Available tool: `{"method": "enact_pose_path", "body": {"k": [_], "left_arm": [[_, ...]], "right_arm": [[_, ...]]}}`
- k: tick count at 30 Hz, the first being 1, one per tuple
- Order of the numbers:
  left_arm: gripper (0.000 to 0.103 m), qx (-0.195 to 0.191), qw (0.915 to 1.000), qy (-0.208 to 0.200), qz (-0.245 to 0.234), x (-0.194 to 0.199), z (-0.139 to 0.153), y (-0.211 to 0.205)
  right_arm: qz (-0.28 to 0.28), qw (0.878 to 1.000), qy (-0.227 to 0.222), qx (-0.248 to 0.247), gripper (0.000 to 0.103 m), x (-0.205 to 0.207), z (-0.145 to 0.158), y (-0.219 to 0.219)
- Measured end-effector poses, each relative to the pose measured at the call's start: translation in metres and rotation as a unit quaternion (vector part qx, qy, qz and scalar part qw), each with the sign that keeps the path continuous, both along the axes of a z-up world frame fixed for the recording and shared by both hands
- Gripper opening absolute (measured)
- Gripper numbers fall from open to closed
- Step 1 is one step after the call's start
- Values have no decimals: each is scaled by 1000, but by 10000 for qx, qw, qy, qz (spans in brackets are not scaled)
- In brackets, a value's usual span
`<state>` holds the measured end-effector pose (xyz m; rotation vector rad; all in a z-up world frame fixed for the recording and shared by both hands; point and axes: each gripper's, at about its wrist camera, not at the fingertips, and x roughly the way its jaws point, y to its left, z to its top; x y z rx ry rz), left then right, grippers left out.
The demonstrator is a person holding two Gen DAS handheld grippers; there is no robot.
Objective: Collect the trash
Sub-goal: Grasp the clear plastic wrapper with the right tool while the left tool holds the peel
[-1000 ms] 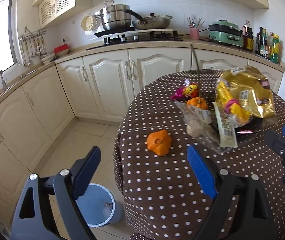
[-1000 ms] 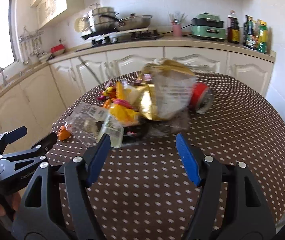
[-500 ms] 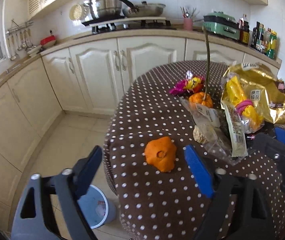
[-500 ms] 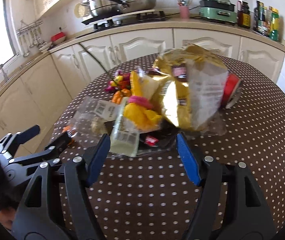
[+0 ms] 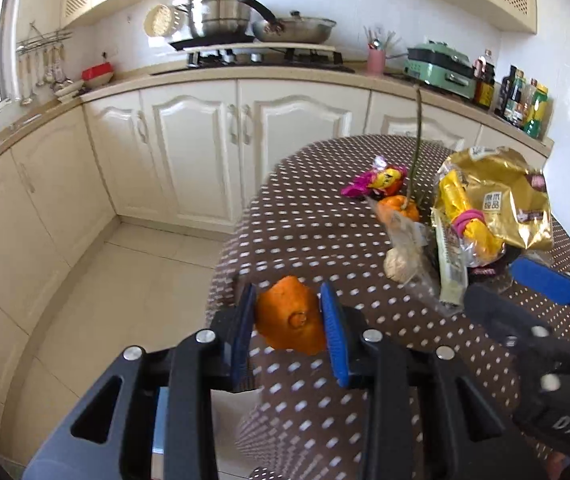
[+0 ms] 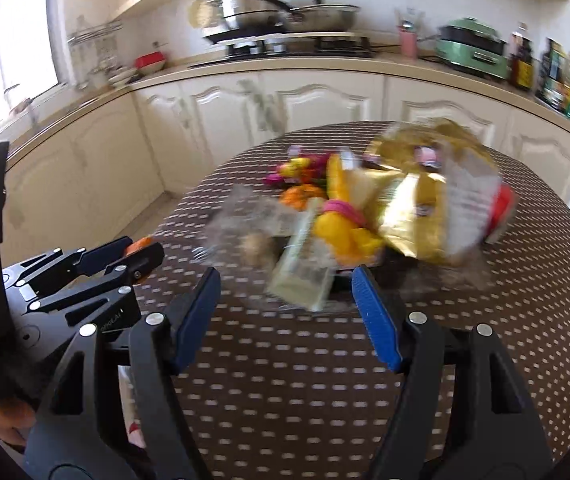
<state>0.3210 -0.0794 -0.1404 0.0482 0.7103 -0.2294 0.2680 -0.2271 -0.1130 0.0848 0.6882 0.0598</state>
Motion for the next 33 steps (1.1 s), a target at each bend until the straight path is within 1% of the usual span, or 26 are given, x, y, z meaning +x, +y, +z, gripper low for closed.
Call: {"method": "enact_pose_path", "body": {"k": [2,5,6,8,9,10,11,12,14,17,19,22,24,27,31,33], "left_arm": [[33,-23,10000,15,58,-4,1,9],[33,1,9998,-1,215,-7,1,23],[33,-11,9996,8,267,-8,0,28],[33,-18,9996,15,297,-9,0,34],[33,-23,9995,19,308,-9,0,37],[33,-40,9995,27,307,-10,1,41],[33,-51,9995,24,303,-9,2,42],[32,-68,9995,10,299,-10,3,43],[32,-84,9996,-60,259,-12,8,44],[32,-145,9995,-160,212,-17,17,45],[32,-233,9993,-233,165,-19,25,45],[32,-377,9987,-333,106,-22,39,47],[32,-445,9982,-404,88,-26,46,48],[32,-502,9975,-492,95,-32,56,50],[32,-541,9969,-552,117,-40,63,56],[32,-559,9968,-556,123,-42,64,60]], "right_arm": [[110,9999,29,-95,68,4,0,13],[173,9991,80,-377,68,16,-1,34],[162,9988,127,-441,68,21,-2,37],[72,9971,249,-720,67,37,-5,45],[39,9960,314,-837,53,45,-8,48],[10,9954,373,-886,37,51,-11,49],[-21,9956,408,-838,20,55,-13,48],[-90,9953,438,-865,18,59,-14,45],[-155,9958,376,-818,16,58,-15,41],[-339,9979,-27,-560,13,41,1,28],[-399,9982,-367,-263,13,26,21,17],[-449,9961,-755,12,13,9,45,4],[-455,9940,-989,99,12,-1,60,0],[-468,9922,-1154,97,12,-7,74,-1],[-370,9928,-1125,190,12,-10,77,1],[-368,9921,-1189,182,12,-15,80,2]]}}
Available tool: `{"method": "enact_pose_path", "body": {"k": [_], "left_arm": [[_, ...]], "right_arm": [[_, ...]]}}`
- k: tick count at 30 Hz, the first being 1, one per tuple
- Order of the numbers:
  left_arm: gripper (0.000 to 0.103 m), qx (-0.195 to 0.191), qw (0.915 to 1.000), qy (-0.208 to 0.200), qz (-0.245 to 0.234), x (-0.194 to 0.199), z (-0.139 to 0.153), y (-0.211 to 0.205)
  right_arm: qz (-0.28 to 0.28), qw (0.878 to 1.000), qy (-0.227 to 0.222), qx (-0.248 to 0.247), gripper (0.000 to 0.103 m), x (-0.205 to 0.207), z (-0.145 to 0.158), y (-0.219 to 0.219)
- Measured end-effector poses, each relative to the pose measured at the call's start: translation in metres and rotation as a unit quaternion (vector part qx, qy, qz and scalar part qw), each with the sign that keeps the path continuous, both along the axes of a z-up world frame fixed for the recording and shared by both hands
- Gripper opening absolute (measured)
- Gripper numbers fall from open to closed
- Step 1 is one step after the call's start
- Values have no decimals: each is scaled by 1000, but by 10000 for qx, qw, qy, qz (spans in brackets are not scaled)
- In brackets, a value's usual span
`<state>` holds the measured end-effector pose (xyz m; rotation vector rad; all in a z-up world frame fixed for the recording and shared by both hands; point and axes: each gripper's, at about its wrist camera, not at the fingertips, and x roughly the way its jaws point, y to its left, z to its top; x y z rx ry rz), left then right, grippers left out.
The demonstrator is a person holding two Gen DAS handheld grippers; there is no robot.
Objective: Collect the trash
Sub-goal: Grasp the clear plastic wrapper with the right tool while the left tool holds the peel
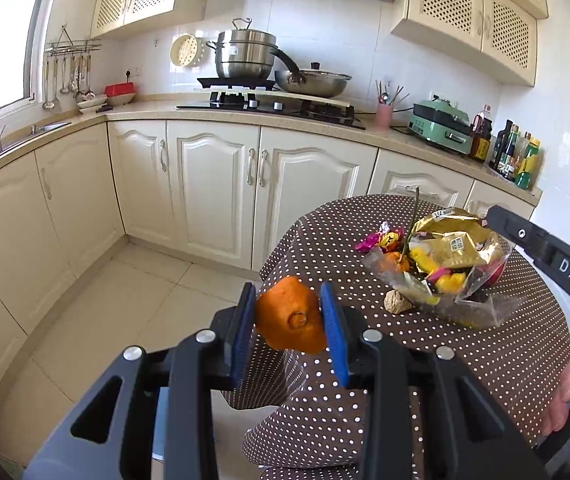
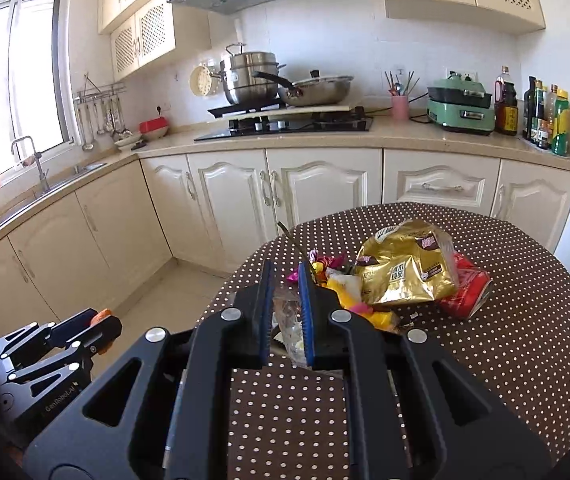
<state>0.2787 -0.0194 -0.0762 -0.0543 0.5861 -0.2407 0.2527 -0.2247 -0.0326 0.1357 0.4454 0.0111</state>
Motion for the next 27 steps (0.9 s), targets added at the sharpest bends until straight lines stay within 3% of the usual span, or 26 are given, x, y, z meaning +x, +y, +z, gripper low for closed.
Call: {"method": "enact_pose_path", "body": {"k": [14,20,27], "left_arm": [[32,-209,9996,-164,-2,-17,20,12],[32,-302,9989,-234,283,-26,26,49],[32,-207,9960,-113,860,-31,12,117]], "right_arm": [[153,9979,-621,-133,12,-33,56,12],[736,9948,-696,-102,12,-33,68,54],[1699,9842,-498,-66,12,-11,55,148]]}}
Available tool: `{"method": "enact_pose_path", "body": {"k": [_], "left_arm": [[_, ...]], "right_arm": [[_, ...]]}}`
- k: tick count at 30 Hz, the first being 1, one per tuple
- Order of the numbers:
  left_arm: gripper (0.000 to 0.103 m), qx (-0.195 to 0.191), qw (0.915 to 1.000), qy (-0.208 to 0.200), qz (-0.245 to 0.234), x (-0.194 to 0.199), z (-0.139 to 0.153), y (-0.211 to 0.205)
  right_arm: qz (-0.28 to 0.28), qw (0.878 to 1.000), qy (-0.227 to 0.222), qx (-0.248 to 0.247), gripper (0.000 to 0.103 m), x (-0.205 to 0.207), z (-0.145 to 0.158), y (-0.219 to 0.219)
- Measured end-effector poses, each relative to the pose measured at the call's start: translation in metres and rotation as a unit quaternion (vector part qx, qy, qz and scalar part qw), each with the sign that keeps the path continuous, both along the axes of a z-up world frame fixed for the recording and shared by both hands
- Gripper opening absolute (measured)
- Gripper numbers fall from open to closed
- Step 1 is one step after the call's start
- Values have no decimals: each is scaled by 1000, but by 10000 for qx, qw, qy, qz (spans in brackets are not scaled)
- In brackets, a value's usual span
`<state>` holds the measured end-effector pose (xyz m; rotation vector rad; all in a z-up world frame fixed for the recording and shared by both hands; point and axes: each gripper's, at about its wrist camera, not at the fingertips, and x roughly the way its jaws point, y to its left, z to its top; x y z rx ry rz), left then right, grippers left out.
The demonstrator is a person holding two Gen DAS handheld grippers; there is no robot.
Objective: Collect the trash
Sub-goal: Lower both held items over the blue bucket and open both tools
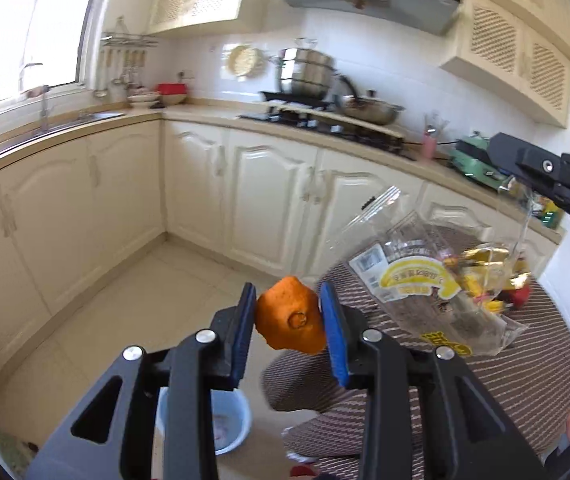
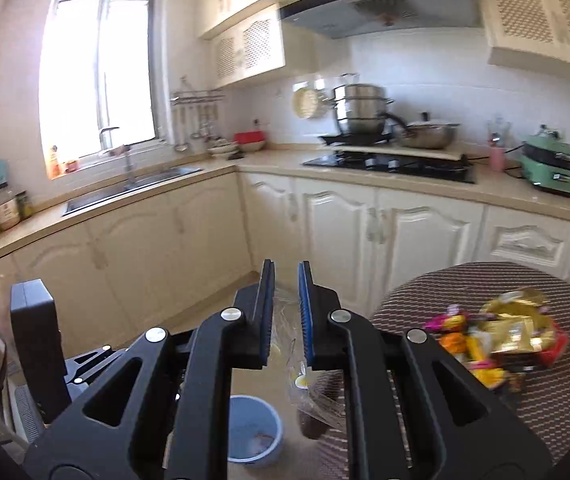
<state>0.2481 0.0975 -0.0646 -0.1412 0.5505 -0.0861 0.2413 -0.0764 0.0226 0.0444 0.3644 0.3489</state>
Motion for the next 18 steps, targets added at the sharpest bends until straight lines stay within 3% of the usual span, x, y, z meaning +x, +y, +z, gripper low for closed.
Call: {"method": "enact_pose_path", "body": {"k": [7,11,18], "left_arm": [[32,28,9961,602,651,13,-62,86],[32,-38,9904,1091,846,31,-116,119],[32,-162,9743,2033,959,74,-220,156]], "right_arm": [[660,9951,740,-67,12,42,-65,86],[865,9865,1384,-127,12,76,-125,124],[967,9613,2558,-324,12,134,-248,174]]}}
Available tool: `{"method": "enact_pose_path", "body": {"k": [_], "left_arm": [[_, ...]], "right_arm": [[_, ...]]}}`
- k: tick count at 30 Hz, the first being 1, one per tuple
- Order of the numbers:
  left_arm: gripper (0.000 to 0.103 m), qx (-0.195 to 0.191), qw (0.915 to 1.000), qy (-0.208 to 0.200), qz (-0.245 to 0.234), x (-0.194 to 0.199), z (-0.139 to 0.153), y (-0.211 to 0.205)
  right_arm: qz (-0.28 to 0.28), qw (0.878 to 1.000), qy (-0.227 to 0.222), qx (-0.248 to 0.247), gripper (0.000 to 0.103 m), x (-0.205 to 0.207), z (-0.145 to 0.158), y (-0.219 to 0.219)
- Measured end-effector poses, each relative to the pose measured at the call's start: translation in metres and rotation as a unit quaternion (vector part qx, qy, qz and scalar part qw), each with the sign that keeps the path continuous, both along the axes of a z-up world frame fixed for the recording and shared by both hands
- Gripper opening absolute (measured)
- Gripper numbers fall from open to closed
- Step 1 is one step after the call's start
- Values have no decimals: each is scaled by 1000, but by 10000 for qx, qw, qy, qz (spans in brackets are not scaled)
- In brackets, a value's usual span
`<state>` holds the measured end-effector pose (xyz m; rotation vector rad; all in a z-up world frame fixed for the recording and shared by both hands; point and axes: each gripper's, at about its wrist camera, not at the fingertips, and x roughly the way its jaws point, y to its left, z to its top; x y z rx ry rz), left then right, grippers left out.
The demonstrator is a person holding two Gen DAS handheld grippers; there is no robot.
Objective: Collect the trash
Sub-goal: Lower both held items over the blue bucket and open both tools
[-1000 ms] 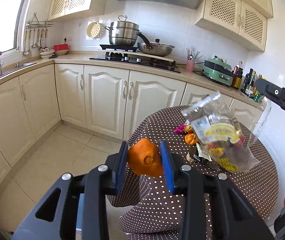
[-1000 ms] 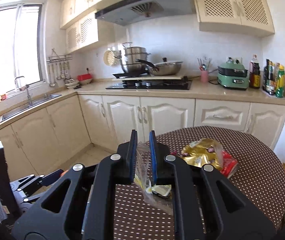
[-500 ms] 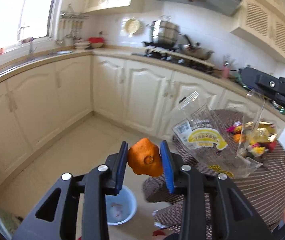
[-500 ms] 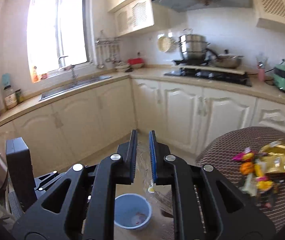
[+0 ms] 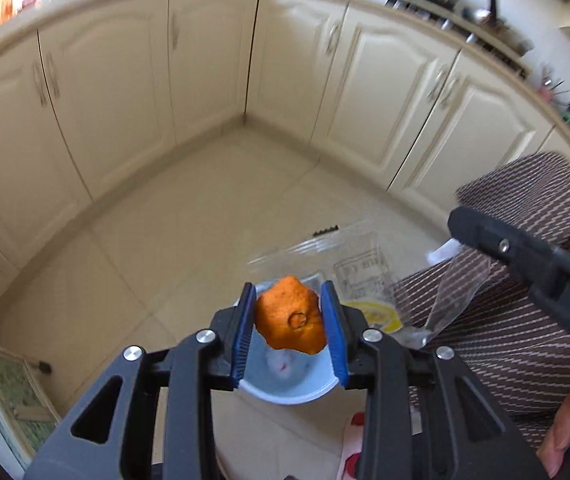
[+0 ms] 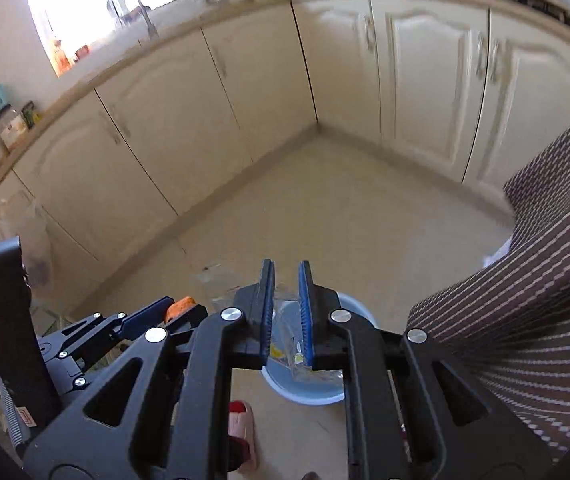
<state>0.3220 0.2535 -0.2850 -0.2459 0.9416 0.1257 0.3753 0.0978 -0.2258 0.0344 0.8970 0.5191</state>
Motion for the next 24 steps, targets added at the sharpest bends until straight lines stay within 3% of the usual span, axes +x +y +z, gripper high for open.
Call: {"method": "enact_pose_path", "body": {"k": [4,9,19,20,22,23,24], "left_arm": [[32,-41,9986,525,49,22,-58,12],[32,-229,9951,963,77,42,-113,19],[32,-481,9915,1208,18,58,-149,16],[32,-493,9913,1224,19,57,-150,18],[33,-497,9910,1242,-17,60,-153,15],[33,-490,9910,1248,-31,60,-154,15],[33,-495,9908,1260,-72,60,-155,13]], "right_arm": [[27,9979,650,-48,12,23,-72,18],[-31,9932,1163,-19,15,42,-136,29],[-200,9895,1432,-73,19,64,-180,33],[-215,9891,1451,-121,20,64,-183,33],[-259,9886,1468,-200,35,66,-186,33],[-307,9887,1454,-222,50,65,-188,32],[-336,9889,1430,-237,50,64,-188,31]]}}
